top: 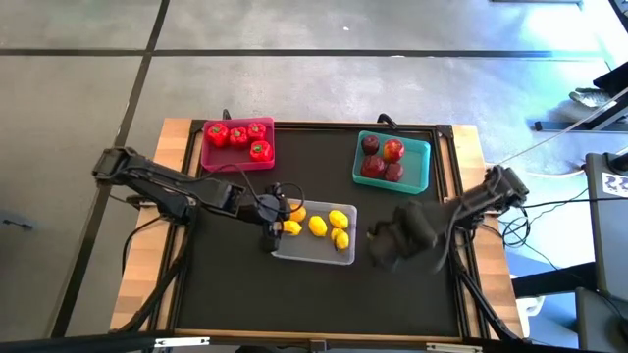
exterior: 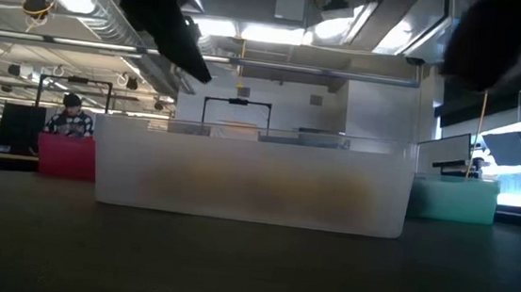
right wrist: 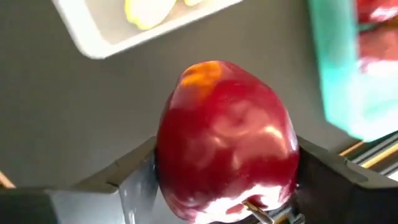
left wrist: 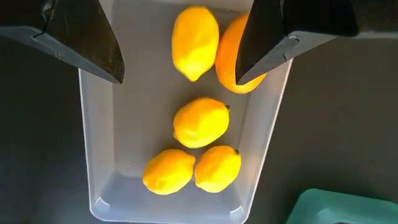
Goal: Sort produce into baskets
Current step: Put the apple into the blue bin
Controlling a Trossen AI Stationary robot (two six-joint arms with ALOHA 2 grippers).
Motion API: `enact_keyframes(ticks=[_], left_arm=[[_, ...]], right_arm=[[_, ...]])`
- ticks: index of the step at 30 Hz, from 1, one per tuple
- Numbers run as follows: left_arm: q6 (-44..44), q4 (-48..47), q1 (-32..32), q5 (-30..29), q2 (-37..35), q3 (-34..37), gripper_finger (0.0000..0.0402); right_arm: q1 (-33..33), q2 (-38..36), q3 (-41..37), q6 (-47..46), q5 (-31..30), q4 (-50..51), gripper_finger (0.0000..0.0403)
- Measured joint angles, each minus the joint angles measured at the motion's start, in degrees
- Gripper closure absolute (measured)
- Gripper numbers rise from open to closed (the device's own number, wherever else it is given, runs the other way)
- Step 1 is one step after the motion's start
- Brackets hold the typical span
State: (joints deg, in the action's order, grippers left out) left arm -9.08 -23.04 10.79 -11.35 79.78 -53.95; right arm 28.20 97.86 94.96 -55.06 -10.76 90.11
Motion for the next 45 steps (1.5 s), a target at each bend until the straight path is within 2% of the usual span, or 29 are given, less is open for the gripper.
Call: enact_keyframes(ticks=[8,13,21,28,34,39,45], left_arm=[[0.4,-2.9,-0.4,0.0,-4.5,0.0,0.0098],[0.4,-4.2,-1.4,0.0,-6.2,0.0,0.0098],[-1.4,-4.9,-1.7,0.0,-6.2,0.0,0.0098],[0.4,-4.6,-1.8,0.0,-6.1,0.0,0.0098],[0.2,-4.6,-2.7,-0.1,-6.1,0.0,0.0098],[-1.8,-4.6,-3.9,-0.5,-6.1,0.0,0.0098],[-1.0,-4.1,-5.3,-0.6,-6.1,0.0,0.0098]], right_arm=[[-17.3,-7.5,0.0,13.7,-2.7,0.0,0.0114],[-29.9,-10.3,0.0,21.9,-2.2,0.0,0.0113],[-48.3,-10.7,-0.4,36.8,-1.3,-0.2,0.0111],[-63.4,-10.6,-7.8,46.7,-1.3,-0.5,0.0112],[-71.5,-10.6,-17.0,52.2,-0.7,-7.5,0.0112],[-75.1,-10.6,-25.2,54.0,2.8,-15.4,0.0112],[-77.6,-10.6,-32.3,54.4,0.1,-25.6,0.0112]])
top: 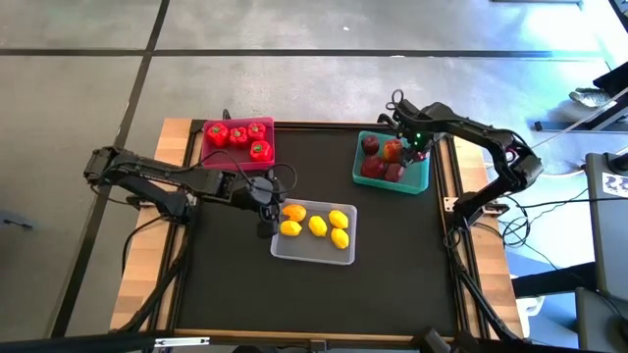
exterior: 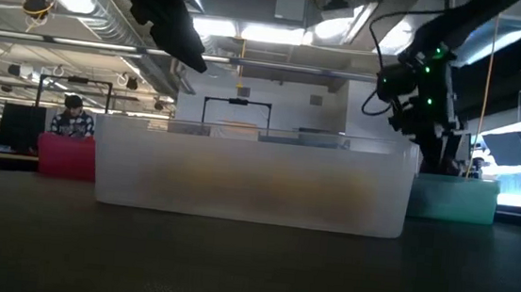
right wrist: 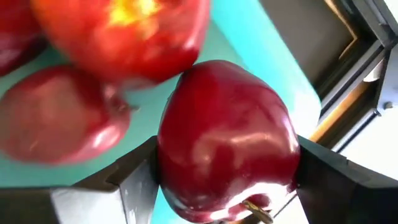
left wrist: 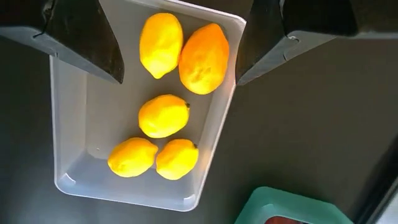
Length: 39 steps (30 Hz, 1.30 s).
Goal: Sort produce into baskets
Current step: Put the apple into the blue bin, then return to Home Position
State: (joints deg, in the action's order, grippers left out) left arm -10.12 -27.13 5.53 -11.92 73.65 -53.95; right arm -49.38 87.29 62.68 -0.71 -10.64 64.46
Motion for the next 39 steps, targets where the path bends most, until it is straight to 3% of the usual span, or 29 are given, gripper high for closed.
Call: enact_keyframes(ticks=[8,19,29,34,39], left_arm=[[2.1,1.2,-1.2,-0.2,0.0,0.0,0.0098],[2.5,1.2,-1.3,-0.2,0.0,0.0,0.0098],[2.9,1.3,-1.3,-0.2,0.0,0.0,0.0098],[6.4,3.8,-1.3,-0.3,0.5,0.3,0.0098],[8.8,7.8,-2.8,-0.5,1.2,1.7,0.0105]], right_arm=[[-3.4,0.9,-3.6,1.1,1.1,-6.9,0.0104],[-3.9,6.1,-3.6,3.7,-1.3,-7.5,0.0010],[-3.9,2.2,4.6,4.5,-1.7,-0.3,0.0022],[-3.9,-1.5,9.7,4.2,4.2,3.1,0.0023],[-3.7,-7.2,10.8,3.5,20.0,-3.9,0.0023]])
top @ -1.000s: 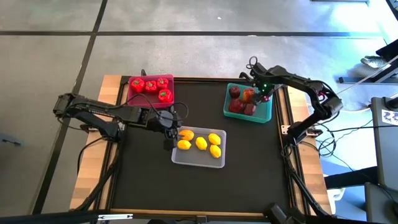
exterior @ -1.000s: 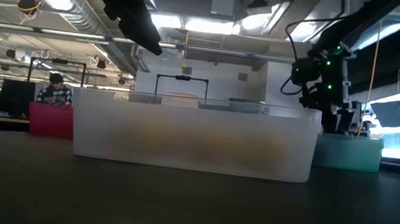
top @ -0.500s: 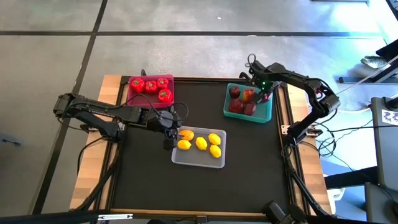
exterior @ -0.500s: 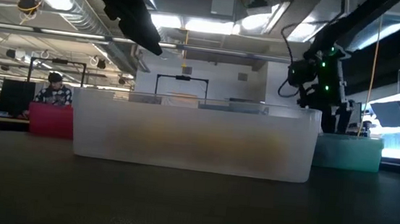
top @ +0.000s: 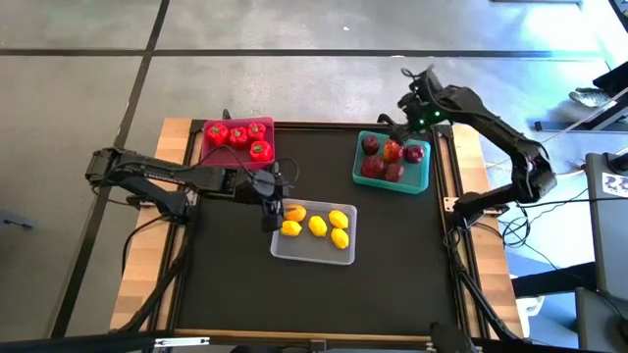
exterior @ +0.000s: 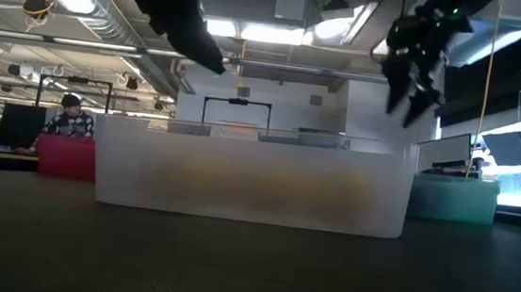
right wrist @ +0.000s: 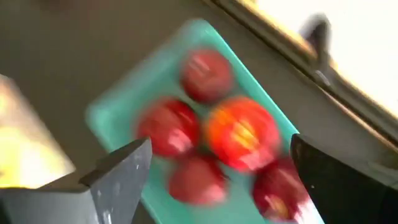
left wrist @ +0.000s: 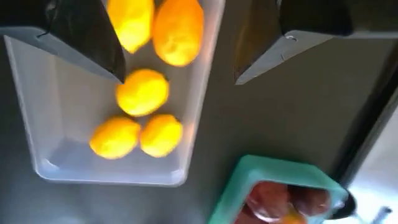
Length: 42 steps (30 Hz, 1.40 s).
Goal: Sort produce into baskets
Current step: Return to Home Position
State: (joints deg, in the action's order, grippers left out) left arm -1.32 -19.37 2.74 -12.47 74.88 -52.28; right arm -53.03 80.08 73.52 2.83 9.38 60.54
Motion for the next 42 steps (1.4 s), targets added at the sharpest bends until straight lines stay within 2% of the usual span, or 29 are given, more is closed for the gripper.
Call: enact_keyframes(ticks=[3,7,10,12,15,19,21,24,29,32,35,42], left_arm=[[0.9,0.8,-2.4,-0.1,-0.3,0.5,0.0147],[4.1,2.1,-6.7,2.7,-0.3,2.1,0.0260],[6.4,2.7,-11.4,9.3,-0.4,3.8,0.0359],[7.0,6.2,-14.5,14.5,-1.4,6.6,0.0389],[5.6,12.8,-18.2,20.1,-5.7,12.3,0.0381],[2.3,23.1,-20.2,20.7,-14.7,21.1,0.0387],[1.0,28.4,-20.2,19.9,-19.9,25.4,0.0396],[-1.1,33.1,-19.1,15.2,-27.6,31.4,0.0398],[-4.0,33.6,-16.1,6.1,-38.8,39.0,0.0397],[-5.1,33.3,-14.7,5.5,-44.7,42.5,0.0400],[-6.1,33.2,-13.6,5.5,-50.1,44.9,0.0396],[-6.8,33.0,-12.5,5.7,-58.9,50.6,0.0400]], right_arm=[[2.0,-1.7,0.0,-1.2,7.2,-6.7,0.0023],[6.4,-2.0,0.0,-0.1,10.9,-14.8,0.0030],[10.9,-1.7,0.0,0.6,12.0,-20.4,0.0067],[13.9,-1.7,0.0,0.9,12.9,-22.6,0.0112],[18.2,-1.8,-0.1,1.8,13.2,-23.3,0.0206],[22.7,-1.9,-0.1,2.0,13.9,-23.5,0.0345],[24.1,-1.9,-0.1,3.0,14.8,-23.8,0.0387],[25.7,-1.9,-0.1,3.7,16.3,-26.4,0.0374],[28.4,-1.9,-0.1,3.0,16.0,-28.1,0.0344],[30.1,-2.0,-0.7,2.9,15.2,-29.4,0.0347],[31.5,-3.8,-4.8,1.5,15.2,-34.1,0.0361],[32.2,-15.6,-22.0,-5.0,15.2,-48.7,0.0393]])
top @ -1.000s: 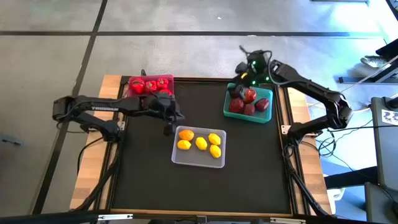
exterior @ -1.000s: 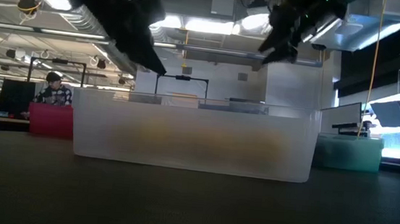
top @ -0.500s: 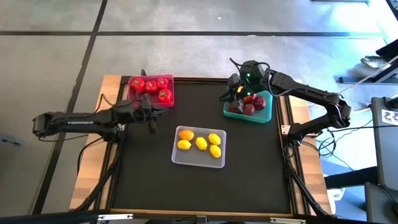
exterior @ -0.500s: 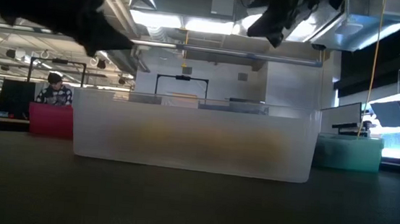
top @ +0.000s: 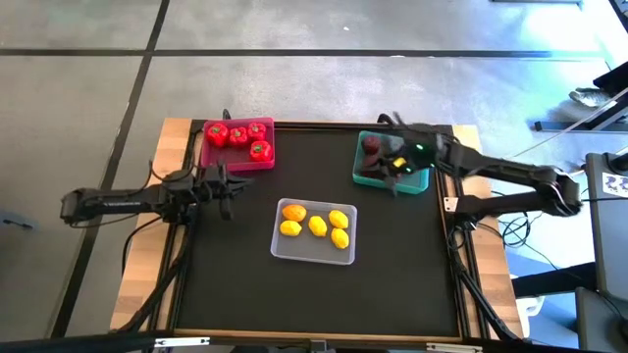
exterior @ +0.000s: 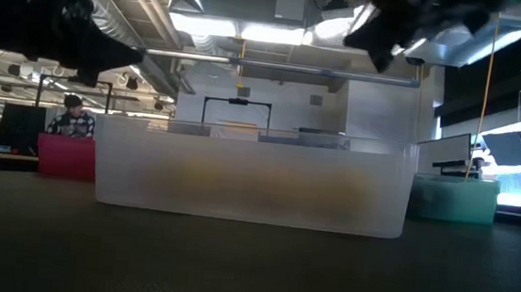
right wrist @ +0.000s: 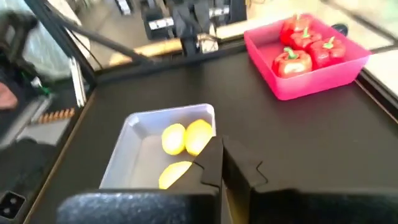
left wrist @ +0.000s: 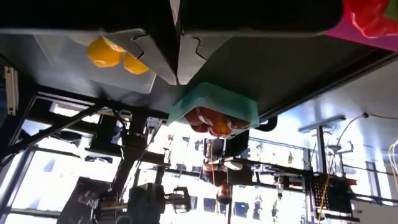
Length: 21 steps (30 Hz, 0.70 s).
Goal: Sort produce into baskets
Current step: Return to Home Position
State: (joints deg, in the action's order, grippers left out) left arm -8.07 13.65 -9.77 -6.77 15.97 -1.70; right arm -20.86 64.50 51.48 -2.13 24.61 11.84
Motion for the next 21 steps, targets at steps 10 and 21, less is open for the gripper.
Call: enact_keyframes(ticks=[10,21], left_arm=[[-0.2,-1.4,-0.4,-2.3,-3.9,1.2,0.0397],[0.9,-6.9,-0.4,-2.4,-3.9,1.2,0.0396]], right_arm=[[0.0,-25.0,-27.1,-11.4,0.0,-18.3,0.0386],[1.1,-37.8,-41.3,-12.8,-10.2,-19.7,0.0384]])
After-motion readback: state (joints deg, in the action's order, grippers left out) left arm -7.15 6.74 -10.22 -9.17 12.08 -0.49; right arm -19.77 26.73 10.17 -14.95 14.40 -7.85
